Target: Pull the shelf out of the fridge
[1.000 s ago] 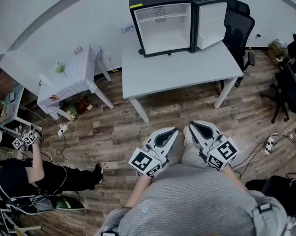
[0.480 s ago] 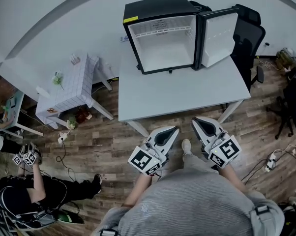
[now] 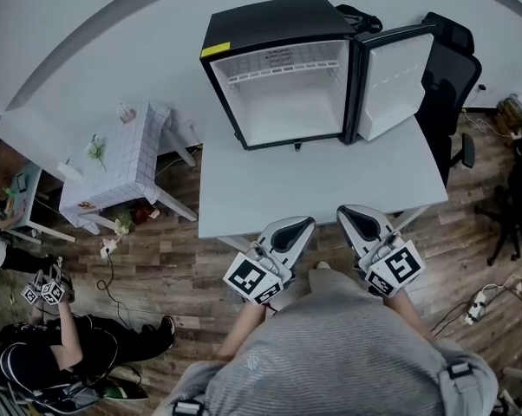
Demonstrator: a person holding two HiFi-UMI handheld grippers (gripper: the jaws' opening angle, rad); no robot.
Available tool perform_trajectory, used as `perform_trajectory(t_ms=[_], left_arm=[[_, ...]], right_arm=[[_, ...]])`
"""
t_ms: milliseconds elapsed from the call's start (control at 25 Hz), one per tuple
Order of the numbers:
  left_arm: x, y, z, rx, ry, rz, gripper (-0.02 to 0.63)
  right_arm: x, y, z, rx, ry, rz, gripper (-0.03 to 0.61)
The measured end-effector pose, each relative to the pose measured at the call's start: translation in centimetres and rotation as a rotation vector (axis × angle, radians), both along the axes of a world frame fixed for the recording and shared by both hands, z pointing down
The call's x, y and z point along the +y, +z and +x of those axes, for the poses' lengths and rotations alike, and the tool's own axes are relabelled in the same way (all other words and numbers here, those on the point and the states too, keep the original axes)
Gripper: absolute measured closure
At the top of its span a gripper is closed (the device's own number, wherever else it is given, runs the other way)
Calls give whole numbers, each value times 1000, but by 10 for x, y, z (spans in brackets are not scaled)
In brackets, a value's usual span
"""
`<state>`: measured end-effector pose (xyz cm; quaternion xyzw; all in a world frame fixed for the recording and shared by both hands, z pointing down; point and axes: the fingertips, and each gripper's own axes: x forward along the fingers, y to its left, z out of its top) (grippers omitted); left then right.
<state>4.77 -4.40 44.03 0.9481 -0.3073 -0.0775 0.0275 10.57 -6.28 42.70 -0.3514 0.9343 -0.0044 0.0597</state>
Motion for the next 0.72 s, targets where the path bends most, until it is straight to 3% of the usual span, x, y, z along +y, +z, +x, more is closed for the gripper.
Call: perform_trajectory(t_ms=[360,720], left_arm=[[-95,-59,12,5,-65,8,603],[-133,-43,1,-3,-109,-33,603]], right_arm=[[-95,-56,8,-3,-86,28,565],[-134,-45,-2,21,-110,4,565]])
